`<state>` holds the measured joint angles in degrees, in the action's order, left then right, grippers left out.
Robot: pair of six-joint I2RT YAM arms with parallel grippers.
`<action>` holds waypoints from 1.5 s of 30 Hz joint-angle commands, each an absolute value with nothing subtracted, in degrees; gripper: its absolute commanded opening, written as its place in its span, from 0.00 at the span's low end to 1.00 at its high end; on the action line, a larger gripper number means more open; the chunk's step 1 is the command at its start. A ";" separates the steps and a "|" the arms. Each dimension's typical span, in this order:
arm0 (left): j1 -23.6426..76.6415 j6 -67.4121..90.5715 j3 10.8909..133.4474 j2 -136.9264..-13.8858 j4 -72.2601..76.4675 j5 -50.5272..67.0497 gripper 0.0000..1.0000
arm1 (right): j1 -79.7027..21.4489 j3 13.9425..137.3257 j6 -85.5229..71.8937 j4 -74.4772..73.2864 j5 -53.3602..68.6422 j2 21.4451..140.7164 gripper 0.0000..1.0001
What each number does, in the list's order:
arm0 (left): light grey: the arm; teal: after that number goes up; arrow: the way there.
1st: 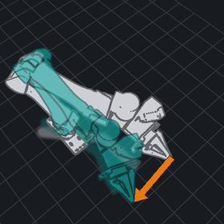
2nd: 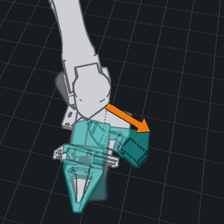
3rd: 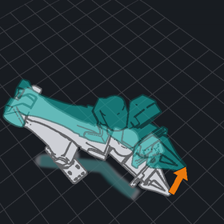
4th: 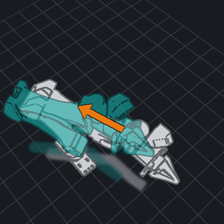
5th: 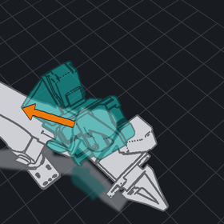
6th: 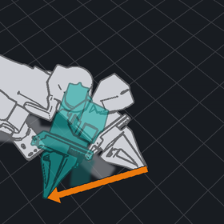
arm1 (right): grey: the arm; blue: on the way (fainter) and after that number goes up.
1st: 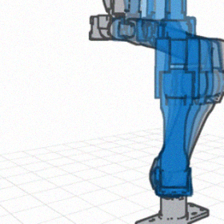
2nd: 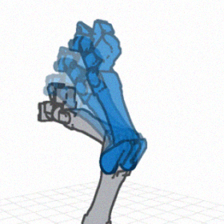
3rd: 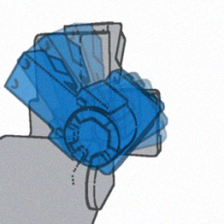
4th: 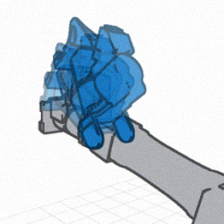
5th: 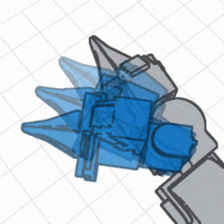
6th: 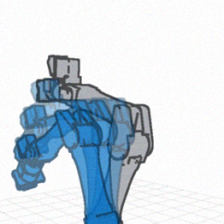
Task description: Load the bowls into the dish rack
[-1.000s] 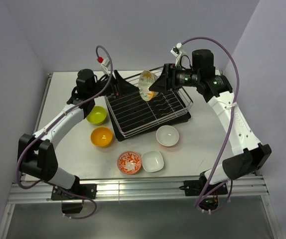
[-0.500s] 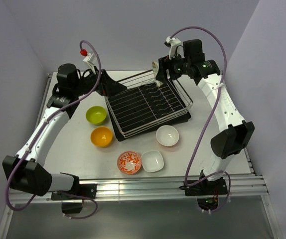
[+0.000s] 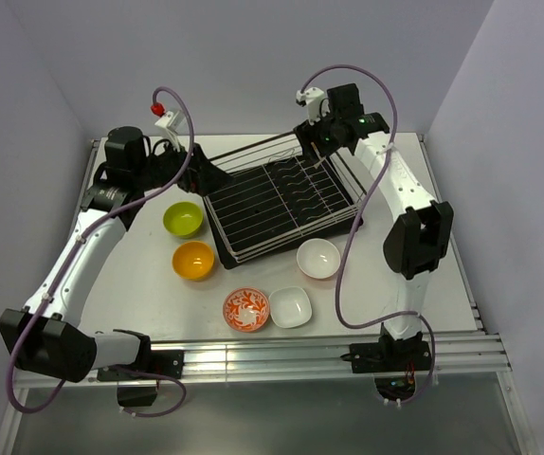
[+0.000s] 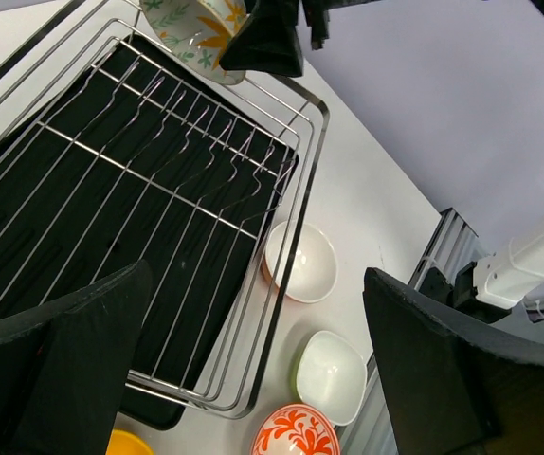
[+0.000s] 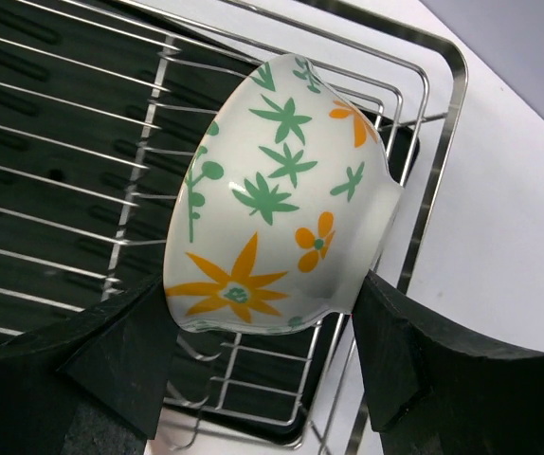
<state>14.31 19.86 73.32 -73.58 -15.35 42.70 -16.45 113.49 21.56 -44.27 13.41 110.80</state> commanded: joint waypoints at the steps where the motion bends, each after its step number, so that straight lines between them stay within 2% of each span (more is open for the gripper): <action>1: 13.98 17.32 74.88 -71.10 -16.35 41.66 0.99 | -16.17 117.42 25.83 -39.20 8.53 112.49 0.00; 7: 13.80 16.79 74.62 -71.19 -17.14 40.52 1.00 | -16.17 117.60 28.30 -37.27 5.89 115.92 0.00; 17: 13.36 16.00 74.53 -71.54 -18.28 39.99 0.99 | -16.43 125.33 31.11 -39.29 2.73 123.31 0.00; 32: 12.04 15.73 73.65 -72.77 -17.84 40.78 1.00 | -19.07 124.81 32.69 -40.61 0.27 126.74 0.00; 38: 11.51 15.56 72.95 -72.51 -17.93 40.87 0.99 | -20.30 125.51 32.61 -41.04 -2.02 128.93 0.16; 41: 11.25 15.29 72.77 -72.60 -18.02 40.87 0.99 | -20.39 125.95 32.08 -41.31 -2.28 129.29 0.31; 45: 11.07 15.56 72.60 -72.69 -17.58 41.13 1.00 | -20.48 125.95 31.90 -40.70 -3.07 128.76 0.46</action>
<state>11.42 16.58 73.10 -72.95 -18.52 40.62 -19.75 122.78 32.80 -43.53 -2.22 127.90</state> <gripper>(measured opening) 0.995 0.736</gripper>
